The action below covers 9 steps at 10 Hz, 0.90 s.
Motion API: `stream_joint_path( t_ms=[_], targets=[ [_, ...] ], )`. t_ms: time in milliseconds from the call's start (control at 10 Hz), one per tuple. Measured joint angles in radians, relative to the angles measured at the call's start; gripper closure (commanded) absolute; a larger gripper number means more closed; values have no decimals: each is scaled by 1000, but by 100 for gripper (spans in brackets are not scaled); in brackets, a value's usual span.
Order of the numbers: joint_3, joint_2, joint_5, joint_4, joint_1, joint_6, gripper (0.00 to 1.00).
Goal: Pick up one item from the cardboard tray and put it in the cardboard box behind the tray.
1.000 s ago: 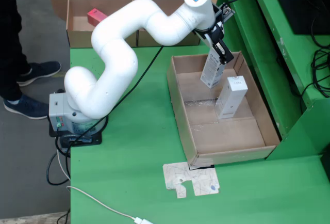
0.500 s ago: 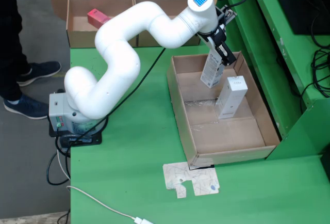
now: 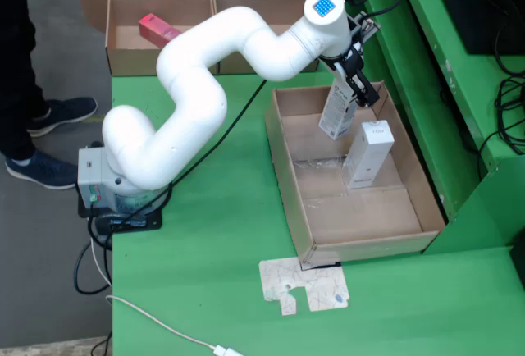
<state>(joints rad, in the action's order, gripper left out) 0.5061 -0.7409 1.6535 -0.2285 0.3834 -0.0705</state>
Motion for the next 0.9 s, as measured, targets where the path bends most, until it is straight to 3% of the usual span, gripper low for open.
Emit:
stream_joint_path(
  t_ms=[900],
  targets=[
    [90, -11, 5, -106, -9, -8, 0]
  ],
)
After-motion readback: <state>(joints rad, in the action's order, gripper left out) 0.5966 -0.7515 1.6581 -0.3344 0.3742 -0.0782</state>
